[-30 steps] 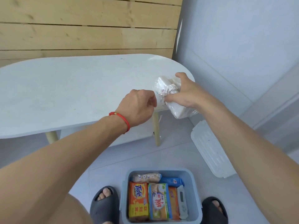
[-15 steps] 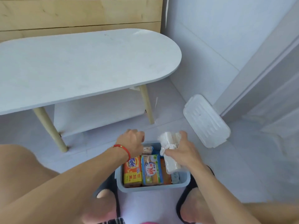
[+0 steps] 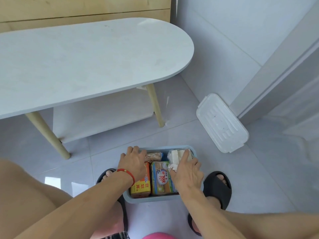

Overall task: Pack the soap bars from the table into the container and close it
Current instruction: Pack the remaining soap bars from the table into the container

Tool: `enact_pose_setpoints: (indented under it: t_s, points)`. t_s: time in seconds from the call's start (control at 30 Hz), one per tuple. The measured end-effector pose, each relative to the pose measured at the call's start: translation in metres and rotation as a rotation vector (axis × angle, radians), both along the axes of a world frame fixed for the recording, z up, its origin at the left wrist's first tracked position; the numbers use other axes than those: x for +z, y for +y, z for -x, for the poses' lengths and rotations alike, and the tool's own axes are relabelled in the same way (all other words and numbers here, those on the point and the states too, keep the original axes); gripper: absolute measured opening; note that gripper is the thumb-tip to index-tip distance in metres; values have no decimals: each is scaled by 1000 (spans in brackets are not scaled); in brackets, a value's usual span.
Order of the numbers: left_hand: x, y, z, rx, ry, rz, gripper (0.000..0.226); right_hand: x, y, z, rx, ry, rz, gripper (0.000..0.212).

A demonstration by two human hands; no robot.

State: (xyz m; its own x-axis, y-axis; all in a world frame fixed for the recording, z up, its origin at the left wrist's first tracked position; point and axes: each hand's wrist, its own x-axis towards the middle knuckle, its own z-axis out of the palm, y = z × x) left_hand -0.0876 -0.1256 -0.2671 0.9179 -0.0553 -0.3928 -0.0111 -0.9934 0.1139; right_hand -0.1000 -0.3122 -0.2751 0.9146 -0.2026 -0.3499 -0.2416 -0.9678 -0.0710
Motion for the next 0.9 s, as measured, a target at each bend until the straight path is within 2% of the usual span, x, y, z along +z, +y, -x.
enact_pose_setpoints:
  t_s: [0.2, 0.33, 0.43, 0.5, 0.53, 0.57, 0.63, 0.7, 0.73, 0.8, 0.9]
  points:
    - [-9, 2, 6, -8, 9, -19, 50, -3, 5, 2, 37, 15, 100, 102]
    - [-12, 3, 6, 1, 8, -15, 49, -11, 3, 1, 55, 40, 57, 97]
    - [-16, 7, 5, 40, -20, 64, 51, -8, -4, 6, 109, 64, -54, 75]
    - [-18, 8, 7, 126, -41, 132, 59, 0, -13, 4, 187, 22, -113, 52]
    - [-21, 9, 9, 186, -45, 134, 65, 5, -17, 3, 203, -13, -135, 48]
    - [-25, 10, 12, 258, -36, 129, 70, 8, -20, 1, 208, -42, -146, 52]
    - [-32, 12, 17, 461, 31, 185, 72, 5, -27, -1, 146, 3, -134, 82]
    - [-38, 15, 21, 609, 98, 232, 56, -9, -33, -1, -1, 141, -184, 120]
    - [-39, 17, 20, 630, 126, 219, 46, -17, -35, -1, -71, 184, -240, 133]
    - [-38, 20, 17, 640, 154, 198, 39, -27, -34, -3, -119, 162, -272, 146]
    - [-35, 18, 6, 691, 160, 222, 42, -32, -29, -15, -101, 59, -216, 148]
